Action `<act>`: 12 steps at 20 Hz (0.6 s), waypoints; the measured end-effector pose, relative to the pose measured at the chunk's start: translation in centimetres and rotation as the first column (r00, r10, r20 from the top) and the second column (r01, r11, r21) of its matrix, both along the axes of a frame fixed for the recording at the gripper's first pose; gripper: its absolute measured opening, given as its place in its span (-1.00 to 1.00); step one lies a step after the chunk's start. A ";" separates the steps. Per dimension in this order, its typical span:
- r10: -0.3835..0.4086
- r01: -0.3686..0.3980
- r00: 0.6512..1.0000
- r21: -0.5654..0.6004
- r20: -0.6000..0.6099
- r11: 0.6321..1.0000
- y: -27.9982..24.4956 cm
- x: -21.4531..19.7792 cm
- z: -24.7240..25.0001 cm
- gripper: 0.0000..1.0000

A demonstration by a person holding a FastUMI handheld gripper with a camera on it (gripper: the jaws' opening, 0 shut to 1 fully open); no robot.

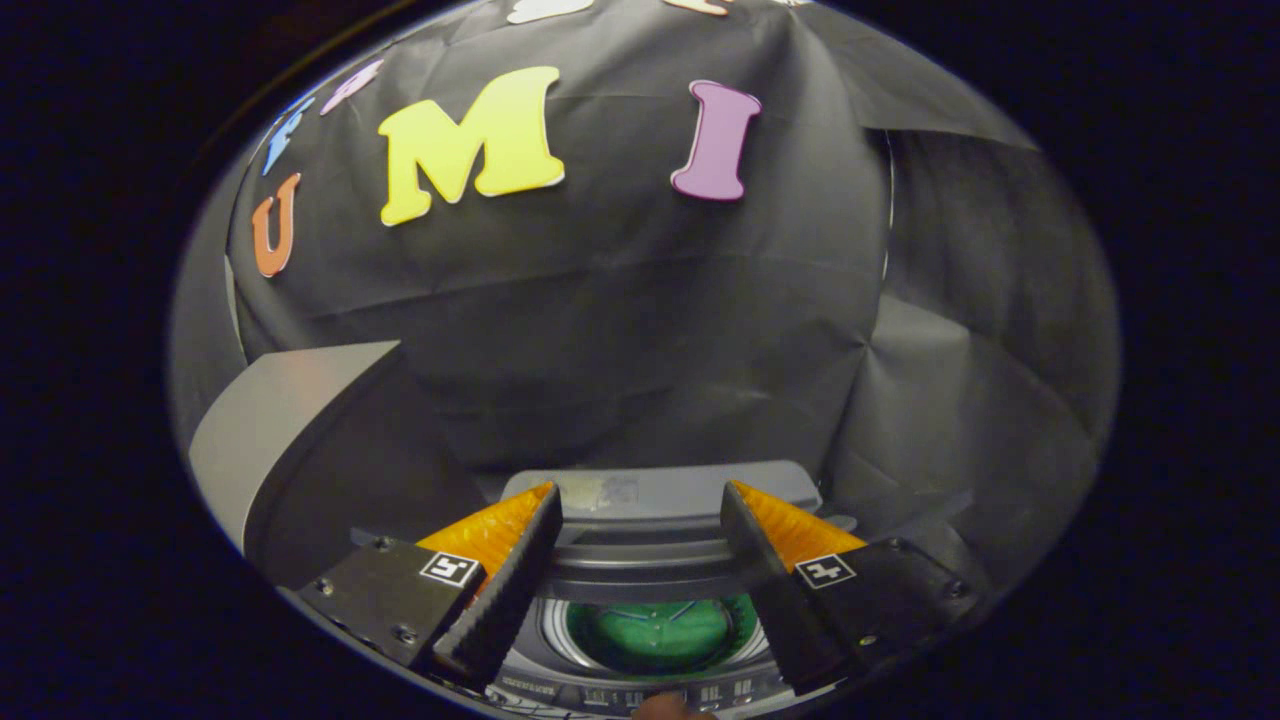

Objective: Put the clothes into the washing machine and then close the washing machine lid.

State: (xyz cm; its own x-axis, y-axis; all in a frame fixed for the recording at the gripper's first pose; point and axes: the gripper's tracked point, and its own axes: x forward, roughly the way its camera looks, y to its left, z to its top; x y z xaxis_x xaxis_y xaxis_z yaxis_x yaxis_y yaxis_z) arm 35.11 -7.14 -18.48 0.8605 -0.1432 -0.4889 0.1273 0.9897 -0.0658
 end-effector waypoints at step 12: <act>-0.025 0.037 0.991 -0.089 0.128 0.995 4.3 -17.9 4.1 0.99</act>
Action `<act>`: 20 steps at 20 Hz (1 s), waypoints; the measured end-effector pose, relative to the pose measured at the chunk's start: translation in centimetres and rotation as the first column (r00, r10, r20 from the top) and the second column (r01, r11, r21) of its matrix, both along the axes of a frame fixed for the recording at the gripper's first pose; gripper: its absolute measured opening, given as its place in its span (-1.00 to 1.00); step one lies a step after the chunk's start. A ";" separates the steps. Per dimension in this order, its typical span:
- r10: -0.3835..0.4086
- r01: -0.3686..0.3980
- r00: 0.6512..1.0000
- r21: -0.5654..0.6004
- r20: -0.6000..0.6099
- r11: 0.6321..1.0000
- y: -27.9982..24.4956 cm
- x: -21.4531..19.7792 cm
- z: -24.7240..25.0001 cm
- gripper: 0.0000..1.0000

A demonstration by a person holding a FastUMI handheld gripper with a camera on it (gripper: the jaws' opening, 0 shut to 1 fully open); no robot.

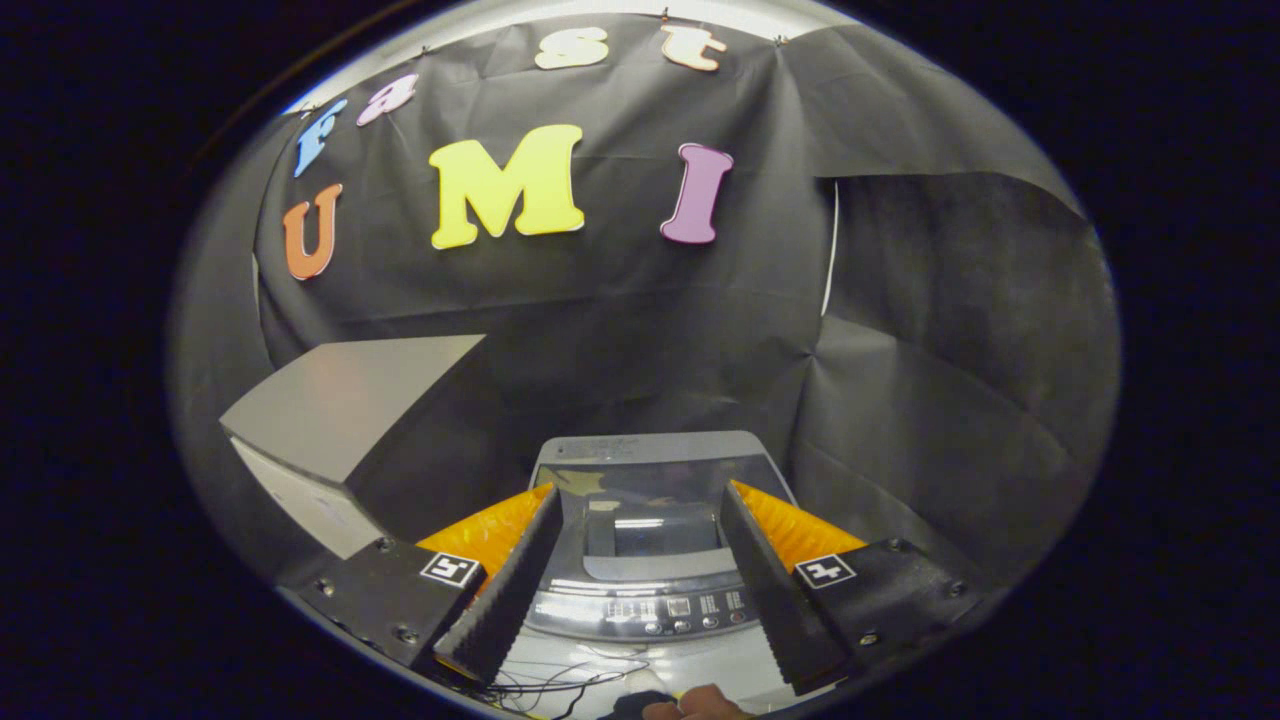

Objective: Put the clothes into the washing machine and then close the washing machine lid.

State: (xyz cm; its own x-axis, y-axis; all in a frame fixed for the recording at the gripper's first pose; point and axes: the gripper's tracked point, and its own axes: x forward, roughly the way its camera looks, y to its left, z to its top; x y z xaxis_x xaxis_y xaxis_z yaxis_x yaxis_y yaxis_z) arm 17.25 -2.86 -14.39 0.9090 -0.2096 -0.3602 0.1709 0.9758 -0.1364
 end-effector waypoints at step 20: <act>0.033 -0.029 0.984 -0.027 0.176 0.999 -0.2 -18.2 7.3 0.99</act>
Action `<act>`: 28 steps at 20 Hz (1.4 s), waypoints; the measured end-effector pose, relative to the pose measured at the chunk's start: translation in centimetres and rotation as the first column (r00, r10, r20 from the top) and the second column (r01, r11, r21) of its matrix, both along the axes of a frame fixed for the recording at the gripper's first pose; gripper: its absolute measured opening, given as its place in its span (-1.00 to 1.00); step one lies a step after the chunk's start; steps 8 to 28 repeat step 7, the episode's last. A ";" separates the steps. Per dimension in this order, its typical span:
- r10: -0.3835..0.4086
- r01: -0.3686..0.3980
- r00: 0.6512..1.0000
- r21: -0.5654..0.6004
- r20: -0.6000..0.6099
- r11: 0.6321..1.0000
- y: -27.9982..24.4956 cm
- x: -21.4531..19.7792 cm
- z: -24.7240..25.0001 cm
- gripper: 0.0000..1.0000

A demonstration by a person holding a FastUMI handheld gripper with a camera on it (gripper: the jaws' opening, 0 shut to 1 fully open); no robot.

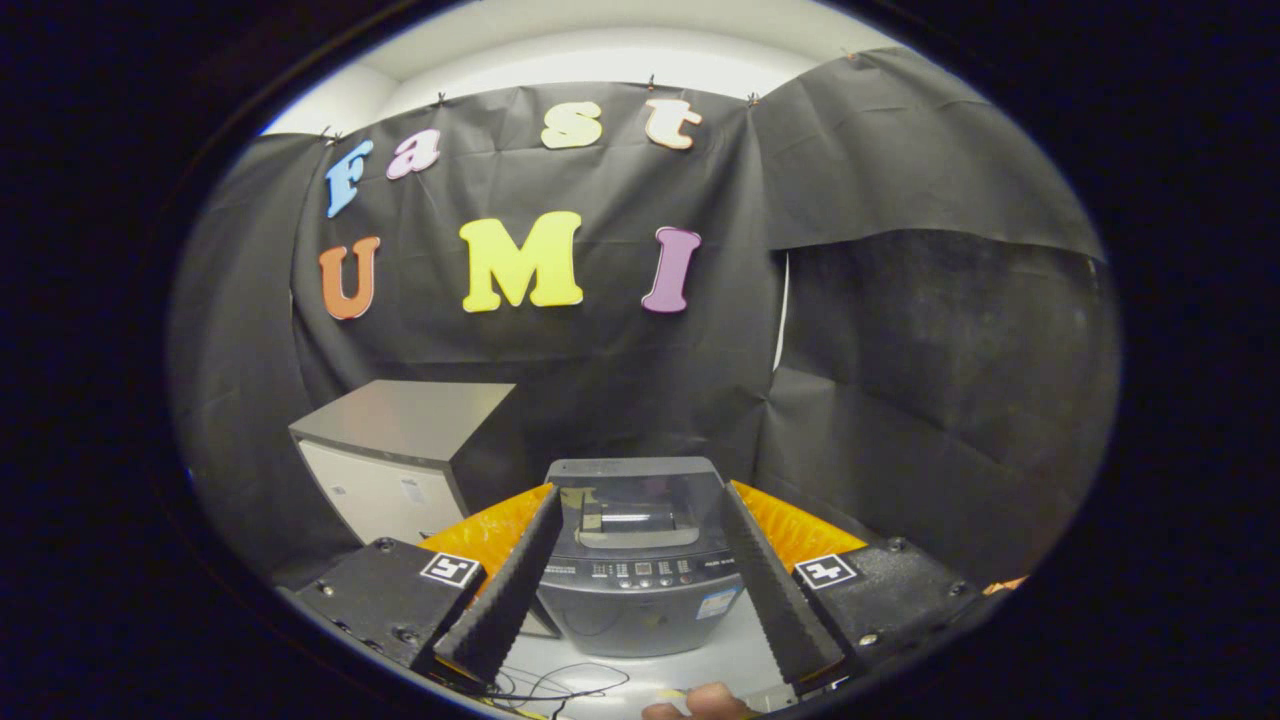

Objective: Put the clothes into the washing machine and then close the washing machine lid.

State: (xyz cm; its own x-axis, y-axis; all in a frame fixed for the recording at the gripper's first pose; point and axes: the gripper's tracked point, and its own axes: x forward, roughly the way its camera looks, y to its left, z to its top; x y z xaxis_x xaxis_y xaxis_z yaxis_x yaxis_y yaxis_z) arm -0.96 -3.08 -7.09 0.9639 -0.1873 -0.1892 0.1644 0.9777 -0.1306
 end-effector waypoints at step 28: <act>0.110 -0.109 0.993 -0.019 0.039 0.994 -0.5 -6.8 1.6 0.99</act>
